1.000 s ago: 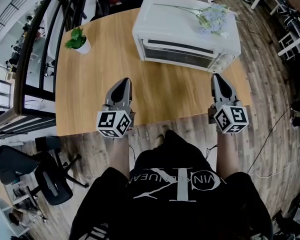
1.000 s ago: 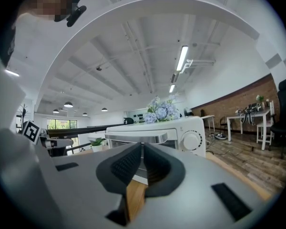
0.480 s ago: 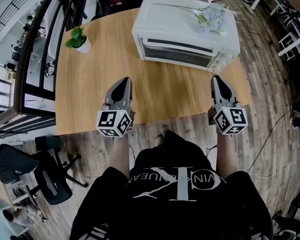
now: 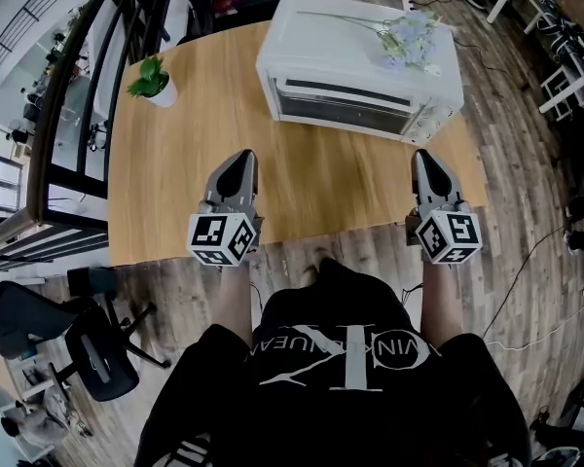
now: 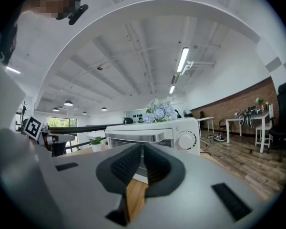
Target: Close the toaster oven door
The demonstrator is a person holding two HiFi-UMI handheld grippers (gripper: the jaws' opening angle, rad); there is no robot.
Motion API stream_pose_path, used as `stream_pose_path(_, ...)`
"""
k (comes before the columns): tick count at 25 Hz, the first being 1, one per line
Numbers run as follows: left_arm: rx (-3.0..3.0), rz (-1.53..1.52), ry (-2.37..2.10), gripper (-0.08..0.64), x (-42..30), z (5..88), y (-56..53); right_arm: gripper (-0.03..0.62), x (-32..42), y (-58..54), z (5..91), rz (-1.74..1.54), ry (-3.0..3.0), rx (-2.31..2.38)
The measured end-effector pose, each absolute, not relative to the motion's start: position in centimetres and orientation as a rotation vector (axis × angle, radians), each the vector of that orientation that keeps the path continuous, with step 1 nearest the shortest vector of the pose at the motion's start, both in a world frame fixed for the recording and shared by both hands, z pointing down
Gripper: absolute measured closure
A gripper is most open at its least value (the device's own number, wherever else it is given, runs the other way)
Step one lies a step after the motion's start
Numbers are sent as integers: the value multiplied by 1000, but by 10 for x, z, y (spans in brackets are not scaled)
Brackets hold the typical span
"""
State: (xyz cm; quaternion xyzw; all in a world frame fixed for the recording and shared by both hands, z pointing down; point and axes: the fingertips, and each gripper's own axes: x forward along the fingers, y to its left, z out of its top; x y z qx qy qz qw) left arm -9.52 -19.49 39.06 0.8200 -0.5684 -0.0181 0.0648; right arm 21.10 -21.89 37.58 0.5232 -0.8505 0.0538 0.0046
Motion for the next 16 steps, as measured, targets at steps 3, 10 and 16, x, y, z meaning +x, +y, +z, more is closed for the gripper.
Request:
stream_pose_path(3,2477,-57,-1713,554,-94,389,-194,565,211,-217,376,168,-2666,1636)
stream_pose_path(10,2475,-46,-1707,554,-94,392,-194,565,211,-215,380,178,-2660,1631)
stream_pose_path(16,2471,-45,-1695,554,-96,395,-194,565,207,-214,382,187,-2654,1625)
